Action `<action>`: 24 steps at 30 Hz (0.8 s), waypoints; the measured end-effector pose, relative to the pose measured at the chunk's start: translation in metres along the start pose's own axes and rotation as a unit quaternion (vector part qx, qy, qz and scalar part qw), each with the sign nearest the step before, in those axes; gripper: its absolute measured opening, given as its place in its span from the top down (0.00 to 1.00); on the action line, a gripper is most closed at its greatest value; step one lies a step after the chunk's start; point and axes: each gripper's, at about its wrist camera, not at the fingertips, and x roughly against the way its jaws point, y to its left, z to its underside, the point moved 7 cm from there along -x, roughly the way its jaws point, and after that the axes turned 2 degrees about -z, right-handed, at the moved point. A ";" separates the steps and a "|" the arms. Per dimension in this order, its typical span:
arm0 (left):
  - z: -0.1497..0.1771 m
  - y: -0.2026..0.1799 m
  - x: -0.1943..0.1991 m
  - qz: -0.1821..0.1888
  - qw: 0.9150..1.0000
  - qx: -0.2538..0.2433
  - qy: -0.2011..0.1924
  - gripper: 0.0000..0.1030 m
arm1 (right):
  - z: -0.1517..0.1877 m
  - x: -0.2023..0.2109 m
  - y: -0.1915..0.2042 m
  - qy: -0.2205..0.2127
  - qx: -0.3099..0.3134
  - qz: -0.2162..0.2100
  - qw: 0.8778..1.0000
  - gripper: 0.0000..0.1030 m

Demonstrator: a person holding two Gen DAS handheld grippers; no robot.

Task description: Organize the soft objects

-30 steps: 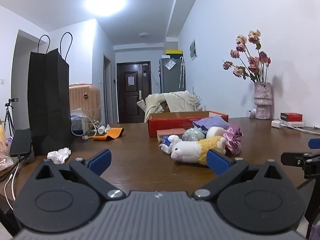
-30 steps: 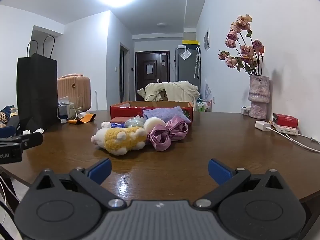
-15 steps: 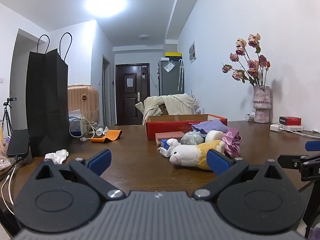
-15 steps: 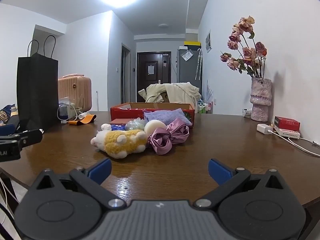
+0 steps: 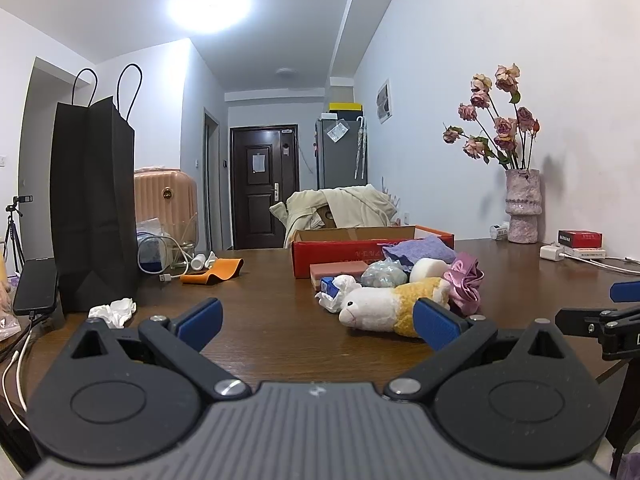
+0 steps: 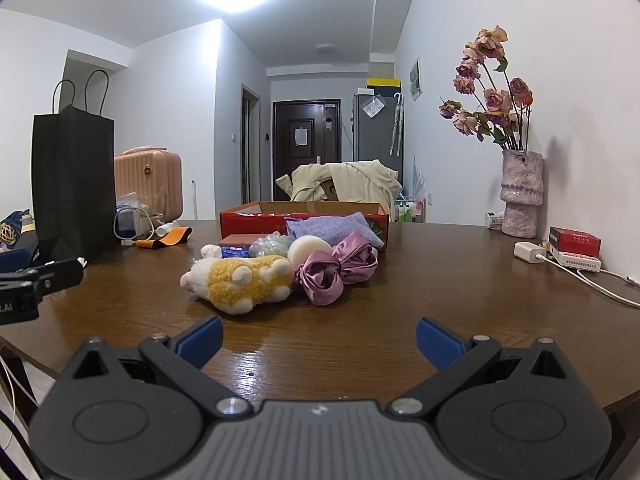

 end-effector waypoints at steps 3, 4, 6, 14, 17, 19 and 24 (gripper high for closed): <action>0.000 0.000 0.000 0.001 1.000 0.000 0.000 0.00 | -0.001 0.001 0.000 -0.004 -0.001 -0.001 1.000 0.00; 0.000 0.000 0.000 0.001 1.000 0.000 -0.001 0.00 | -0.001 0.002 0.000 -0.004 -0.001 -0.002 1.000 0.00; 0.000 0.000 -0.001 0.002 1.000 -0.001 0.000 0.00 | -0.001 0.001 0.000 -0.003 -0.001 -0.003 1.000 0.00; 0.000 0.000 -0.002 0.003 1.000 0.000 0.001 0.00 | -0.001 0.001 0.000 -0.001 -0.002 -0.004 1.000 0.00; 0.000 0.001 -0.002 0.003 1.000 0.000 0.001 0.00 | -0.001 0.001 0.000 -0.001 -0.002 -0.003 1.000 0.00; 0.000 0.000 -0.002 0.003 1.000 0.000 0.001 0.00 | -0.001 0.001 0.000 -0.001 -0.002 -0.003 1.000 0.00; 0.000 0.000 -0.002 0.002 1.000 0.001 0.002 0.00 | 0.000 0.001 0.001 0.000 -0.002 -0.004 1.000 0.00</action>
